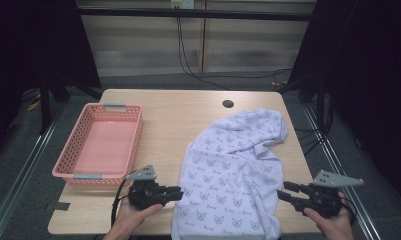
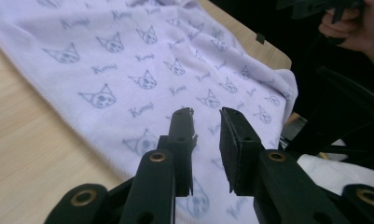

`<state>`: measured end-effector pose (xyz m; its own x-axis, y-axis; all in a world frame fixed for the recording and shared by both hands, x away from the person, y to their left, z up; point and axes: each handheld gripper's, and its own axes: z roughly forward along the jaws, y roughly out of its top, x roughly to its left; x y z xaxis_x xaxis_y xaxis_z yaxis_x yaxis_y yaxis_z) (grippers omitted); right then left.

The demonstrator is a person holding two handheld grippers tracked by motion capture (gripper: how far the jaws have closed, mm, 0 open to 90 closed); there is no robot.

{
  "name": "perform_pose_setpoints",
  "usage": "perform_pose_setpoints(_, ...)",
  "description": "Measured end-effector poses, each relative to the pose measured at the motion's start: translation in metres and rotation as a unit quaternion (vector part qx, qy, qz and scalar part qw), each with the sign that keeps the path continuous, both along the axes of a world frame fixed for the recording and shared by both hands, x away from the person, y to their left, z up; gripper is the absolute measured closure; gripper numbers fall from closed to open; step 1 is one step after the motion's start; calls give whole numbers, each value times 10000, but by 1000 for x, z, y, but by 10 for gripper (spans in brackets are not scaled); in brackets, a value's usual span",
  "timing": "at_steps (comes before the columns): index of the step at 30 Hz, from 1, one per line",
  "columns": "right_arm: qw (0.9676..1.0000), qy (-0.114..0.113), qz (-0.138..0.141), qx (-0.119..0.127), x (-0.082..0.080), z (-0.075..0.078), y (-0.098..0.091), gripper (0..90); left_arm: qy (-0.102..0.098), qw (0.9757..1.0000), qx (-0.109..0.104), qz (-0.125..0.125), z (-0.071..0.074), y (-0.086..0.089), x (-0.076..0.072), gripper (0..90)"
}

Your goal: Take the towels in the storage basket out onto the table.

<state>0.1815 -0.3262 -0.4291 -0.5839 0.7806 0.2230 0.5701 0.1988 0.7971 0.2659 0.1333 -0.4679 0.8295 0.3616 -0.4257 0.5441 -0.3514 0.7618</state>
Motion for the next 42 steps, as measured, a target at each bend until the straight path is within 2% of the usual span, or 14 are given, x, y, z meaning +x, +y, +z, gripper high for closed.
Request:
perform_pose_setpoints(1, 9999, 38, 52, -78, 10, -4, 2, 546, -92, 9997, 217, -68, -3, -8, 9, 748)
perform_pose_setpoints(2, 9995, 41, 3, -320, 22, -9, 5, 544, -68, 9998, 192, -21, -6, -12, 15, 752)
perform_pose_setpoints(4, 9995, 166, -29, -254, 38, -17, 7, 539, 75, 9998, 159, 43, -13, -20, 32, 761)
perform_pose_setpoints(6, 9987, 220, -45, -467, 55, -30, 10, 518, -3, 9991, 395, 146, -21, -28, 47, 768)
perform_pose_setpoints(7, 9986, 394, -64, -340, 62, -35, 11, 511, 164, 9992, 335, 170, -25, -32, 56, 770)
perform_pose_setpoints(9, 9971, 453, -11, -608, 72, -42, 16, 495, -161, 9971, 711, 214, -26, -40, 62, 753)
perform_pose_setpoints(13, 9964, 465, -101, -696, 84, -50, 17, 468, -160, 9947, 976, 266, -38, -43, 68, 725)
perform_pose_setpoints(15, 9960, 468, -116, -749, 90, -55, 15, 457, -83, 9953, 917, 284, -39, -40, 69, 740)
perform_pose_setpoints(18, 9955, 515, -155, -776, 95, -61, 15, 449, -240, 9938, 1057, 241, -39, -37, 68, 843)
perform_pose_setpoints(20, 9941, 604, -101, -897, 94, -66, 19, 448, -147, 9949, 947, 310, -40, -33, 66, 881)
perform_pose_setpoints(26, 9928, 500, 70, -1082, 92, -69, 28, 482, -235, 9921, 1220, 172, -35, -18, 49, 900)
perform_pose_setpoints(33, 9928, 676, 301, -940, 90, -68, 40, 775, -23, 9924, 1224, 141, -33, 12, 23, 900)
perform_pose_setpoints(39, 9910, 838, 639, -826, 75, -67, 50, 852, 170, 9919, 1243, -191, -30, 20, -8, 900)
perform_pose_setpoints(42, 9898, 938, 744, -766, 58, -66, 49, 854, 115, 9904, 1302, -457, -28, 15, -23, 900)
